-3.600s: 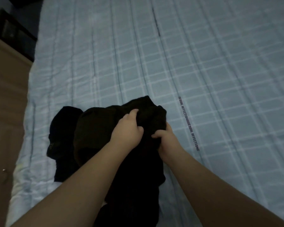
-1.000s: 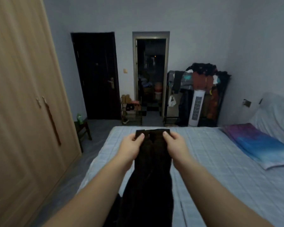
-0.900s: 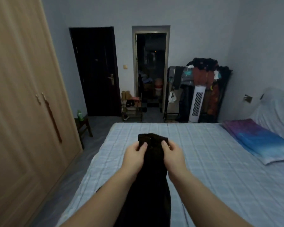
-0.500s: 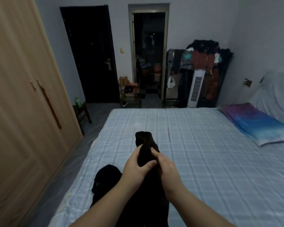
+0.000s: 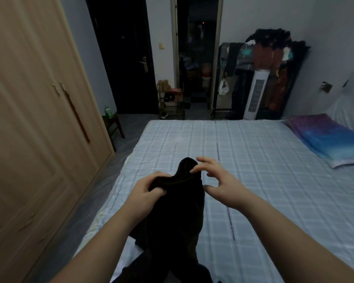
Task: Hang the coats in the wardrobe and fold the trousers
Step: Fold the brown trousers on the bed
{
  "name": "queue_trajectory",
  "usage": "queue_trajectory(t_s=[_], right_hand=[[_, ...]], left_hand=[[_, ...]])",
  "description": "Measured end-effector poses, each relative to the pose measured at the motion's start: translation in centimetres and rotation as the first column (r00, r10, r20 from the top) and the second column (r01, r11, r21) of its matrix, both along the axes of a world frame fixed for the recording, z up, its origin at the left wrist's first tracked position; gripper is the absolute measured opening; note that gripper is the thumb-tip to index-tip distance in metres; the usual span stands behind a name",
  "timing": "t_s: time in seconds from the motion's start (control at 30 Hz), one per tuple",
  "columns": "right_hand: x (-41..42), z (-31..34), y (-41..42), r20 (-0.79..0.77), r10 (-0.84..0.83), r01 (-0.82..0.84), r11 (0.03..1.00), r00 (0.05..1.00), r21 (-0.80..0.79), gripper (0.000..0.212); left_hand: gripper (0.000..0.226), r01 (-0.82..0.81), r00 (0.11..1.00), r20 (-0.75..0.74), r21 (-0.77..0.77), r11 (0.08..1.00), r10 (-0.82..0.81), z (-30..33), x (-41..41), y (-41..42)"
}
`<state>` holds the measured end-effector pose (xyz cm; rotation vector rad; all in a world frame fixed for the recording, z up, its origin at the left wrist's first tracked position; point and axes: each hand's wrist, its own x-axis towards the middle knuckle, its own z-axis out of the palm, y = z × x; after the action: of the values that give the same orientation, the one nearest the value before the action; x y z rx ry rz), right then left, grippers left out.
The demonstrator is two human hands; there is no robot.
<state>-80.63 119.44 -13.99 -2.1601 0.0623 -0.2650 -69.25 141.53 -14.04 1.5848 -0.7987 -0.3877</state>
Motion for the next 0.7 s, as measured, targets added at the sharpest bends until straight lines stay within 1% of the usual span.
queue_trajectory(t_s=[0.1,0.2,0.3,0.37,0.43,0.5,0.53,0.63,0.7], right_hand=[[0.1,0.8,0.4,-0.049,0.096,-0.102,0.983,0.994,-0.155,0.054],[0.1,2.1,0.6,-0.114,0.139,-0.166,0.947,0.984,-0.275,0.050],[0.3,3.1,0.6,-0.172,0.137,-0.204,0.854,0.976,-0.478,0.050],[0.5,3.3,0.5,-0.229,0.126,-0.233,0.812,0.965,-0.536,0.052],[0.5,3.0,0.0,-0.261,0.121,-0.247,0.811,0.958,-0.531,0.043],[0.3,2.6,-0.7,-0.248,0.126,-0.235,0.845,0.961,-0.480,0.030],[0.1,2.2,-0.9,-0.242,0.132,-0.232,0.861,0.961,-0.454,0.028],[-0.5,1.1,-0.5,-0.234,0.149,-0.233,0.893,0.961,-0.385,0.029],[-0.7,0.4,-0.2,-0.181,0.126,-0.185,0.914,0.975,-0.360,0.028]], left_hand=[[0.030,0.033,0.999,-0.024,-0.016,0.999,-0.033,0.4,-0.3,0.9],[0.030,0.085,0.995,-0.056,-0.040,0.996,-0.087,0.3,-0.4,1.6],[0.033,0.153,0.987,-0.052,-0.002,0.988,-0.153,0.0,-0.5,2.0],[0.034,0.151,0.987,-0.049,0.006,0.989,-0.150,-0.1,-0.5,2.0],[0.034,0.081,0.995,-0.049,-0.017,0.997,-0.082,-0.3,-0.3,2.0],[0.032,-0.024,0.998,-0.057,-0.039,0.999,0.022,-0.6,0.3,2.2],[0.033,-0.068,0.996,-0.065,-0.035,0.997,0.065,-0.8,0.6,2.2],[0.033,-0.095,0.992,-0.080,-0.017,0.995,0.093,-1.1,0.9,2.0],[0.033,-0.101,0.992,-0.082,-0.024,0.995,0.099,-1.1,0.9,1.5]])
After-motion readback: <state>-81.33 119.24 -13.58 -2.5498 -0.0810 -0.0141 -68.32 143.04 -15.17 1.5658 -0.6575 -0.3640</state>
